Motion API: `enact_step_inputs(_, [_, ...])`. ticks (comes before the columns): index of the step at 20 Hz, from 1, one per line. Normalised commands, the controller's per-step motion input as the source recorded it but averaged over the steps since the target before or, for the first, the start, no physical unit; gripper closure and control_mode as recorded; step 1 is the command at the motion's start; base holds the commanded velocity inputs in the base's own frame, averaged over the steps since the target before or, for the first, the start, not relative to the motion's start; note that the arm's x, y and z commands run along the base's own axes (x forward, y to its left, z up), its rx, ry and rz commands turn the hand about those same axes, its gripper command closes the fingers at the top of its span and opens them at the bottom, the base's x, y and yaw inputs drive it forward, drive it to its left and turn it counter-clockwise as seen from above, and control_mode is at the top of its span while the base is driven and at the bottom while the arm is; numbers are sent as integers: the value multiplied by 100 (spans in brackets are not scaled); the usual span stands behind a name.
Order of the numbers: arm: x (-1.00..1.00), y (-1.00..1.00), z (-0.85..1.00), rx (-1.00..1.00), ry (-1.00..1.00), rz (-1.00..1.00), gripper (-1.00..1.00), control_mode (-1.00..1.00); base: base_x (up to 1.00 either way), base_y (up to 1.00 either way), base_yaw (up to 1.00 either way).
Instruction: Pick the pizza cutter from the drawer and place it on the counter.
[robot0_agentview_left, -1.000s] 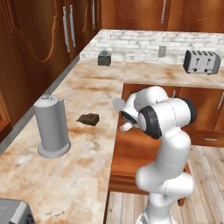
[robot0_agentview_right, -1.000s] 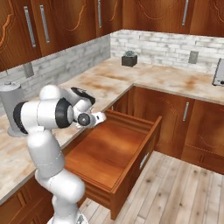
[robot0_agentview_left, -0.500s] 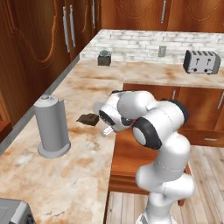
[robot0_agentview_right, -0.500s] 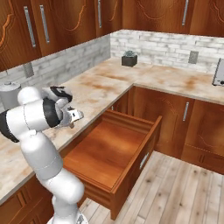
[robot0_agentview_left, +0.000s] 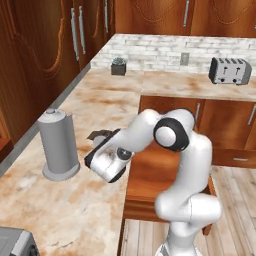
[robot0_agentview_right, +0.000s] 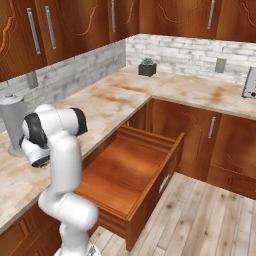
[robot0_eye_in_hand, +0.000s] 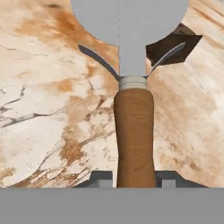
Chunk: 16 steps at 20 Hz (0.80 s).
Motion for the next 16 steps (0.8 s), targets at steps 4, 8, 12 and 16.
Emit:
enact_step_inputs(4, [8, 23, -17, 1, 5, 2, -100, -100, 0, 0, 0])
enact_step_inputs(8, [10, -8, 96, 15, 0, 2, -100, -100, 0, 0, 0])
enact_step_inputs(12, [14, -28, 100, 17, 1, 10, -100, -100, 0, 0, 0])
enact_step_inputs(16, [1, -49, 100, 23, 3, 11, -100, -100, 0, 0, 0])
